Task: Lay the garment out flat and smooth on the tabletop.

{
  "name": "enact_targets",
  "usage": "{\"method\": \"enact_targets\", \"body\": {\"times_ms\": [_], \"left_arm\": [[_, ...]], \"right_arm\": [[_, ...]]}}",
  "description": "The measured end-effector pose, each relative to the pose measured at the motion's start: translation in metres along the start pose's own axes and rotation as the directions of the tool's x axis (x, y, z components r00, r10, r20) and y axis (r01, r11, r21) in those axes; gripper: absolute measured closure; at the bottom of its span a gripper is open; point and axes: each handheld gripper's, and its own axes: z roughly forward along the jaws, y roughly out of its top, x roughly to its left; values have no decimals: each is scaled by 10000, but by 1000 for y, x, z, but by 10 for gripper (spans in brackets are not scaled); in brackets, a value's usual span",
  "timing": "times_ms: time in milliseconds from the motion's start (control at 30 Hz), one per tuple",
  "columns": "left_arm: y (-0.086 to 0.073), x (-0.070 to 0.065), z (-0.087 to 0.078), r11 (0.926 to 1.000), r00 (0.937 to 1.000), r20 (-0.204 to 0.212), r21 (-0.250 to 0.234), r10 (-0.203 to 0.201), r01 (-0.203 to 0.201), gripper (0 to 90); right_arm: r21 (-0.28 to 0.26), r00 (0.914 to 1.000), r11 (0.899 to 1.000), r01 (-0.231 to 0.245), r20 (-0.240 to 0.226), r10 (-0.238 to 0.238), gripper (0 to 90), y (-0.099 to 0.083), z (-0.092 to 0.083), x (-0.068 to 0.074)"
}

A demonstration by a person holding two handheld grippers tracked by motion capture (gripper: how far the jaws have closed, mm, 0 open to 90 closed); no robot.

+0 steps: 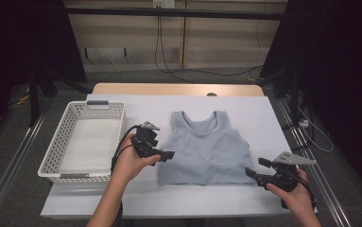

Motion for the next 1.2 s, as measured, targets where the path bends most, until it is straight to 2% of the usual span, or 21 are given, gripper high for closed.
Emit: {"method": "enact_targets", "body": {"times_ms": [133, 200, 267, 467, 633, 667, 833, 867, 1200], "left_arm": [[2, 8, 0, 9995, 10000, -42, -290, -87, 86, 156], [2, 11, -1, 9996, 9998, -188, -271, 14, -19, 146], [1, 13, -1, 9987, 9996, -234, -481, -186, 174, 140], [-1, 15, 1, 9988, 9994, -308, -473, -164, 149, 125], [-1, 16, 1, 9986, 9995, -254, -506, -190, 177, 120], [-1, 17, 0, 9990, 9996, -286, -429, -91, 78, 120], [-3, 19, -1, 9977, 9988, -379, -620, -300, 276, 117], [-3, 20, -1, 9983, 9990, -367, -537, -237, 217, 115], [-5, 20, 1, 9980, 9988, -400, -574, -282, 259, 113]], "right_arm": [[-18, 10000, 10000, -32, -30, 32, 251, 0, 1, 0], [-23, 10000, 10000, -32, -78, 31, 240, 1, 2, 1], [-80, 10000, 10000, -19, -98, 18, 225, 2, 2, 3], [-273, 9993, 9996, -22, -362, 12, 197, 7, 5, 10], [-238, 9982, 9996, 145, -573, -159, 187, 9, 9, 18], [-220, 9981, 9996, 155, -600, -168, 187, 10, 10, 19], [-296, 9970, 9995, 134, -755, -156, 176, 12, 14, 24], [-309, 9969, 9994, 161, -768, -185, 174, 13, 15, 25], [-142, 9935, 9987, 488, -1022, -500, 165, 19, 28, 38]]}}
